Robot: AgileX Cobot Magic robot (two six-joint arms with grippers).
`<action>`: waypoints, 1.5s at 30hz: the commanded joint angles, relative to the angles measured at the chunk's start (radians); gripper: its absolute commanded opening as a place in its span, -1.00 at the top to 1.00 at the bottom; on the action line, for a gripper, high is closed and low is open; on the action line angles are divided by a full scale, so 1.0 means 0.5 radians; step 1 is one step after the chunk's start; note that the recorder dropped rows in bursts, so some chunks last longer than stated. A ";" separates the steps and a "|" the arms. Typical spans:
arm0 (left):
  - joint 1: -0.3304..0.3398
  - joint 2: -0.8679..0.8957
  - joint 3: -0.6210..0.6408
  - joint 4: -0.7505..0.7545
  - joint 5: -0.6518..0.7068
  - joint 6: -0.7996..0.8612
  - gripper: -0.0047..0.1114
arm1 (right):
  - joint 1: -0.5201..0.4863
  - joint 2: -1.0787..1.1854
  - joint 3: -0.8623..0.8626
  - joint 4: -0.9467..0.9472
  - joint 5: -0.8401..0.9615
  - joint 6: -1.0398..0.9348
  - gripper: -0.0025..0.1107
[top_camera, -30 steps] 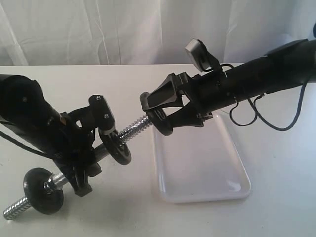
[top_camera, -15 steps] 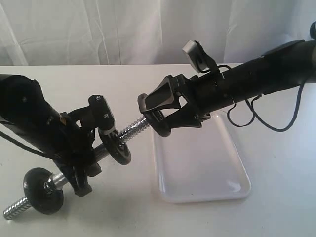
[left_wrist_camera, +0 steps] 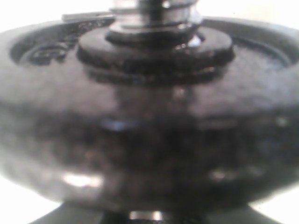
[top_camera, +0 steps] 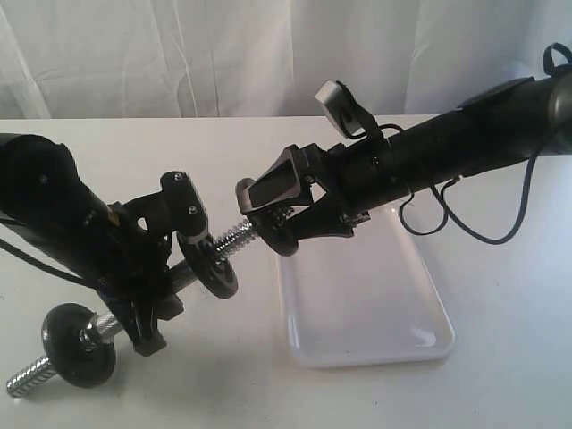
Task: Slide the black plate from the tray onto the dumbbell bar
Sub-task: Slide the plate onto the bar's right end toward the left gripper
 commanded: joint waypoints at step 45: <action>0.006 -0.102 -0.053 -0.065 -0.146 -0.011 0.92 | 0.014 -0.044 -0.012 0.192 0.158 -0.276 -0.90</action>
